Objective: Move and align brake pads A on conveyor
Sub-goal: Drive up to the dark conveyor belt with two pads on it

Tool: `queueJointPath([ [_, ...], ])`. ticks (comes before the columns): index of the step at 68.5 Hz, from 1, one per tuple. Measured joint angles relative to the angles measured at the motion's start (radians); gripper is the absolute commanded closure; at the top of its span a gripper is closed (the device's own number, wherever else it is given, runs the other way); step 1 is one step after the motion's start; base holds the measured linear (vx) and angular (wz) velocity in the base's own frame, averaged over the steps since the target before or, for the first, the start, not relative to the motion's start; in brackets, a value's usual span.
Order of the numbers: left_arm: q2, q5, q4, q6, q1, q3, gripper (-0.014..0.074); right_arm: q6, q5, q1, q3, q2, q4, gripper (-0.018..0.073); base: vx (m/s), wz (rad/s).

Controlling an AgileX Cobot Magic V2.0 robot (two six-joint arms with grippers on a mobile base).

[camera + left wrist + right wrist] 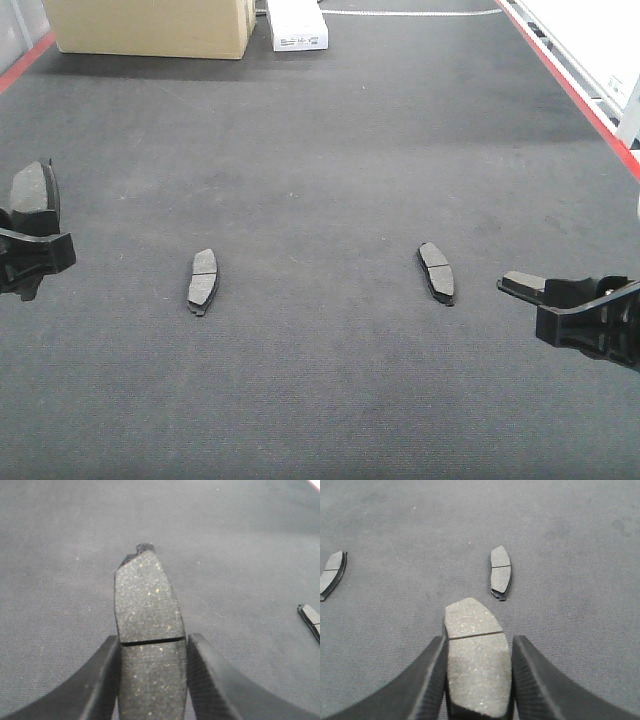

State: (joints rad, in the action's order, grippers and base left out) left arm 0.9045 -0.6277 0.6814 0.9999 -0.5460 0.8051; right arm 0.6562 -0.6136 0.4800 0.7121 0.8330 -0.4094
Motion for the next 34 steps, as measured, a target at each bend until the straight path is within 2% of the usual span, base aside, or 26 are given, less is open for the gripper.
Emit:
queueJointPath([
  [34, 0.0, 0.0, 0.0, 0.0, 0.0, 0.0, 0.0468, 0.0, 0.0, 0.0, 0.0, 0.0, 0.0, 0.0482, 0.0, 0.0],
])
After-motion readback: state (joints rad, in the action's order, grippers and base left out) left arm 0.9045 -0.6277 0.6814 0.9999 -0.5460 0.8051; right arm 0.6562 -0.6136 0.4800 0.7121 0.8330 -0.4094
